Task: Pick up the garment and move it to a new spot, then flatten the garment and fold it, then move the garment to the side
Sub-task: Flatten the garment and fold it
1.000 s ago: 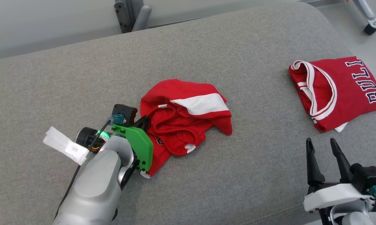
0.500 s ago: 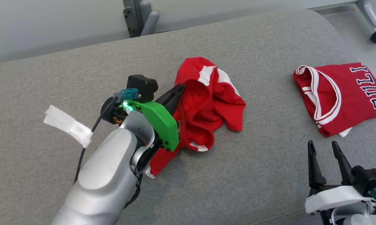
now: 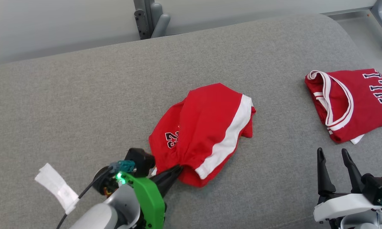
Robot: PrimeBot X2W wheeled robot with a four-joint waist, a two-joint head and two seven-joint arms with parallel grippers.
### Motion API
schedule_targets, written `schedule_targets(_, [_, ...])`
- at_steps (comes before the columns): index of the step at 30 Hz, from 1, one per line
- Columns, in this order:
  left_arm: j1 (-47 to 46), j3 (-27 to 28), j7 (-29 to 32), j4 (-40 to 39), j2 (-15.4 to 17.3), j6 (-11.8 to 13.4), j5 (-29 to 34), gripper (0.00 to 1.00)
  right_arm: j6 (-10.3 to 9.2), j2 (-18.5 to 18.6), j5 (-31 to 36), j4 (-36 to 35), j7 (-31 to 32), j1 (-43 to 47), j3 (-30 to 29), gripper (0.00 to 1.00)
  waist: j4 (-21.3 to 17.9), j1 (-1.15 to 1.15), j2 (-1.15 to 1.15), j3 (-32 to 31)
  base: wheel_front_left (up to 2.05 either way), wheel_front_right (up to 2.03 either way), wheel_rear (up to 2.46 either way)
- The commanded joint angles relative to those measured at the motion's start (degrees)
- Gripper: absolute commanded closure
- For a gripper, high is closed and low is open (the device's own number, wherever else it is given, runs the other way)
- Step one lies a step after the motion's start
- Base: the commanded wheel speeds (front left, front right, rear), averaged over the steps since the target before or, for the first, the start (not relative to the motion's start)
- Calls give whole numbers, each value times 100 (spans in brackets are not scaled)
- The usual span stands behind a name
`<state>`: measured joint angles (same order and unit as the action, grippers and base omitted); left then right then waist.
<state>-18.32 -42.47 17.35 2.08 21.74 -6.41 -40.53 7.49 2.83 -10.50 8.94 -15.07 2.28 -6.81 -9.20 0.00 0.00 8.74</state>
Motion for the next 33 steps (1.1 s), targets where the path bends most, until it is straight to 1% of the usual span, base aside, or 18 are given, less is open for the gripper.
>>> schedule_targets(1, [99, 50, 5, -20, 81, 53, -57, 100, 0, 16, -2, -22, -12, 69, -9, 0, 54, 0, 0, -5, 0, 0, 0])
schedule_targets(3, [312, 107, -34, -34, 279, 147, -38, 100, 0, 15, 30, -39, -12, 83, -19, 0, 125, 0, 0, -3, 0, 0, 0])
schedule_targets(7, [586, 329, -226, 61, 463, 296, -157, 100, 0, 15, 76, -53, -13, 88, -49, 0, 296, 0, 0, 2, 0, 0, 0])
schedule_targets(10, [649, 456, -358, 220, 590, 331, -180, 100, 0, 16, 120, -41, -13, 101, -41, 0, 419, 0, 0, -10, 0, 0, 0])
schedule_targets(16, [723, 372, -629, 562, 812, 70, -147, 100, 0, 16, 177, -27, -13, 114, -57, 0, 611, 0, 0, -54, 0, 0, 0])
schedule_targets(20, [754, 187, -773, 767, 993, -50, -136, 100, 0, 16, 222, -15, -12, 121, -52, 0, 697, 0, 0, -85, 0, 0, 0])
schedule_targets(22, [720, 39, -882, 810, 1091, -82, -105, 100, 0, 16, 231, -13, -12, 129, -56, 0, 737, 0, 0, -101, 0, 0, 0])
schedule_targets(29, [446, -445, -1434, 926, 1420, -110, -399, 100, 0, 16, 252, -3, -12, 120, -7, 0, 819, 0, 0, -106, 0, 0, 0])
schedule_targets(33, [354, -585, -1848, 1080, 1470, -112, -607, 100, 0, 16, 260, -7, -12, 124, 5, 0, 826, 0, 0, -116, 0, 0, 0])
